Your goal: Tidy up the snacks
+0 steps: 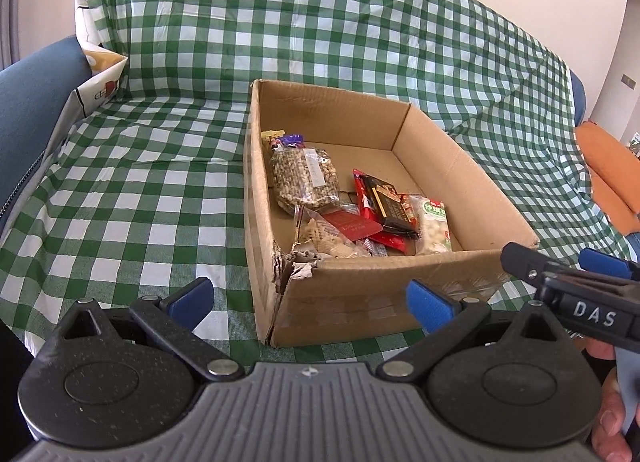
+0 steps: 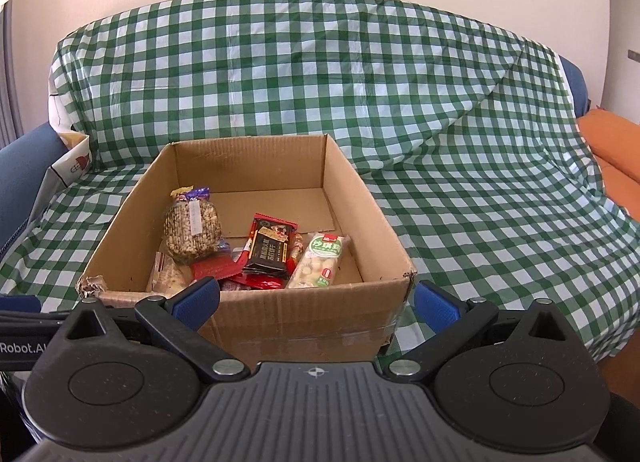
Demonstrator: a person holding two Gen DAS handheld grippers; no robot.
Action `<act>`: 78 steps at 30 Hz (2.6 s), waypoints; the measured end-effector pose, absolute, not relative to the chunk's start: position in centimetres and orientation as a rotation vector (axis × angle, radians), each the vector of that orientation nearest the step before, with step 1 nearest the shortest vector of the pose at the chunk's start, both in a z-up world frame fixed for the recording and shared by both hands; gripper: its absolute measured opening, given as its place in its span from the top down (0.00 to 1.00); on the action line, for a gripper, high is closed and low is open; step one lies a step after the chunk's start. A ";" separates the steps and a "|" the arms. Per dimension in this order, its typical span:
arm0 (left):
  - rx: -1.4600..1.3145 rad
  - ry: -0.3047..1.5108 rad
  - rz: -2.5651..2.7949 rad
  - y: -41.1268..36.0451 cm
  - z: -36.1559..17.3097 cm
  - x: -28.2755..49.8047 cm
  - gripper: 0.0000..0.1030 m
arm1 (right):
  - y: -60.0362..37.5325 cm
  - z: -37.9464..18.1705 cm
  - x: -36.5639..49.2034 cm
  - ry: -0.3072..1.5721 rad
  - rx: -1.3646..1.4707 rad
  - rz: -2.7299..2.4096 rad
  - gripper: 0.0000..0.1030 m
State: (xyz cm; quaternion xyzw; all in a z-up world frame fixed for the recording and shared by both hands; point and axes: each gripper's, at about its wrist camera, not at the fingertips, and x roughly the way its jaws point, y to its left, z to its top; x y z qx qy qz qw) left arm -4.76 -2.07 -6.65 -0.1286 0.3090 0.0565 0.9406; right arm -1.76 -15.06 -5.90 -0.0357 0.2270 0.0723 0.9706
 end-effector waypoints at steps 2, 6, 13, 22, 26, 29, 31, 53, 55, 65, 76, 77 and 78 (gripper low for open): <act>-0.260 0.628 0.112 -2.2 -6.6 -4.9 0.00 | -14.8 -5.9 -1.8 0.456 -0.086 0.151 0.01; -0.261 0.627 0.111 -2.3 -6.6 -4.9 0.00 | -14.8 -5.9 -1.8 0.451 -0.098 0.152 0.01; -0.260 0.626 0.112 -2.4 -6.5 -4.9 0.00 | -14.9 -5.9 -1.8 0.450 -0.098 0.153 0.01; -0.260 0.625 0.112 -2.4 -6.5 -4.9 0.00 | -15.0 -5.9 -1.8 0.449 -0.099 0.153 0.01; -0.259 0.625 0.112 -2.4 -6.5 -4.9 0.00 | -15.0 -5.9 -1.8 0.449 -0.098 0.153 0.01; -0.260 0.626 0.111 -2.4 -6.5 -4.9 0.00 | -15.0 -5.9 -1.8 0.449 -0.099 0.153 0.01; -0.260 0.625 0.112 -2.4 -6.5 -4.9 0.00 | -15.0 -5.9 -1.8 0.449 -0.098 0.154 0.01; -0.260 0.624 0.113 -2.5 -6.5 -4.8 0.00 | -15.0 -5.9 -1.8 0.449 -0.099 0.154 0.01; -0.259 0.624 0.114 -2.5 -6.5 -4.8 0.00 | -15.0 -5.9 -1.8 0.448 -0.099 0.154 0.01; -0.286 0.608 0.116 -2.3 -6.3 -4.9 0.00 | -14.9 -5.4 -1.9 0.442 -0.076 0.134 0.01; -0.267 0.559 0.117 -1.8 -6.2 -4.4 0.00 | -14.3 -5.3 -1.0 0.435 -0.082 0.121 0.01; -0.263 0.549 0.112 -1.9 -6.2 -4.5 0.00 | -14.4 -5.2 -1.0 0.434 -0.076 0.123 0.01; -0.253 0.537 0.108 -1.9 -6.1 -4.5 0.00 | -14.6 -5.2 -1.0 0.433 -0.070 0.126 0.01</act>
